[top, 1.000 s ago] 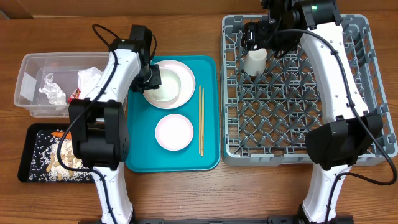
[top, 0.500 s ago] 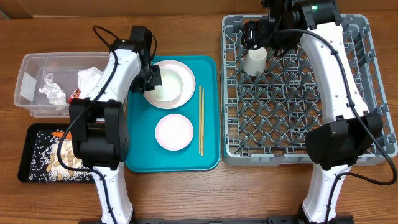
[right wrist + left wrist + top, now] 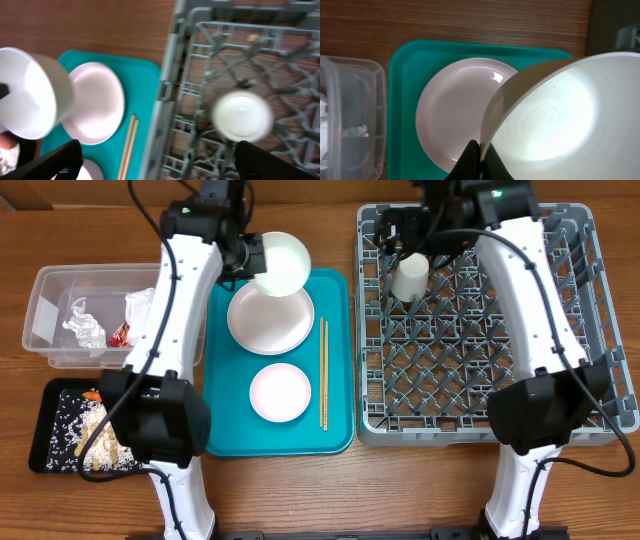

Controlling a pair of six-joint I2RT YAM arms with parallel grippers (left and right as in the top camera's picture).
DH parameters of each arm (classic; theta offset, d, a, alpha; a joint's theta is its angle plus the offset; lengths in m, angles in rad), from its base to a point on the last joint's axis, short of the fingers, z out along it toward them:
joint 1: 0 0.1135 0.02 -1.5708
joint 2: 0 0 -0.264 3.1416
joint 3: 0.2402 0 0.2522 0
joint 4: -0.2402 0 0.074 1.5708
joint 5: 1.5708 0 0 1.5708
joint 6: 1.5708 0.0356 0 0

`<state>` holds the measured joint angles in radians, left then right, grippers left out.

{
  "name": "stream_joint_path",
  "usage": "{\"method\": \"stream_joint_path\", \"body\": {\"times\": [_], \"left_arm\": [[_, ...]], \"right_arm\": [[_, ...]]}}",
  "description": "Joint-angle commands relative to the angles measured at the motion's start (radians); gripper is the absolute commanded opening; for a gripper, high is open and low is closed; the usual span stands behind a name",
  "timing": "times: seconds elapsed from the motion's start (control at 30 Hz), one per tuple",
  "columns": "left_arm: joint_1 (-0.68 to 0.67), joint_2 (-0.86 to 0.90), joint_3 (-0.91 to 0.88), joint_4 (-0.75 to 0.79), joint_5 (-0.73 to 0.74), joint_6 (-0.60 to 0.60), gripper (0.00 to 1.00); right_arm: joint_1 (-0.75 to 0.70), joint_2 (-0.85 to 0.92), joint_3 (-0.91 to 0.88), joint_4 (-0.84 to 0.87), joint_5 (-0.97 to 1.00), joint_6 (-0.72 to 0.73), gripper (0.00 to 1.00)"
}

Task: Sort waste into correct bins and load items into the dishwasher
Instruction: 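Lift the bowl toward the right gripper and hand it over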

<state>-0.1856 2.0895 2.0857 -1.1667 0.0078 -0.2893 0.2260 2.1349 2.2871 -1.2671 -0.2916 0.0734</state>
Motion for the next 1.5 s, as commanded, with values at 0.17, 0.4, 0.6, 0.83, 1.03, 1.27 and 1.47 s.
{"method": "stream_joint_path", "body": {"times": [0.17,0.4,0.6,0.83,1.03,1.27,1.47], "left_arm": [[-0.064,-0.017,0.032,-0.009,0.035,0.006,0.04],[-0.064,-0.019,0.038,-0.004,0.114,0.021,0.04],[-0.064,-0.02,0.039,-0.004,0.182,0.024,0.04],[-0.064,-0.02,0.039,-0.015,0.239,0.028,0.04],[-0.064,-0.02,0.039,-0.018,0.278,0.028,0.04],[-0.064,-0.02,0.039,-0.018,0.276,0.028,0.05],[-0.064,-0.019,0.038,-0.019,0.237,0.027,0.05]], "right_arm": [[0.153,0.022,0.003,0.016,0.044,0.008,0.92],[0.172,0.022,-0.055,0.064,0.043,0.008,0.84],[0.173,0.022,-0.111,0.112,0.043,0.008,0.7],[0.173,0.022,-0.121,0.14,0.043,0.008,0.37],[0.173,0.022,-0.121,0.145,0.044,0.008,0.2],[0.173,0.022,-0.121,0.157,0.044,0.008,0.2],[0.172,0.021,-0.119,0.177,0.043,0.009,0.24]]}}
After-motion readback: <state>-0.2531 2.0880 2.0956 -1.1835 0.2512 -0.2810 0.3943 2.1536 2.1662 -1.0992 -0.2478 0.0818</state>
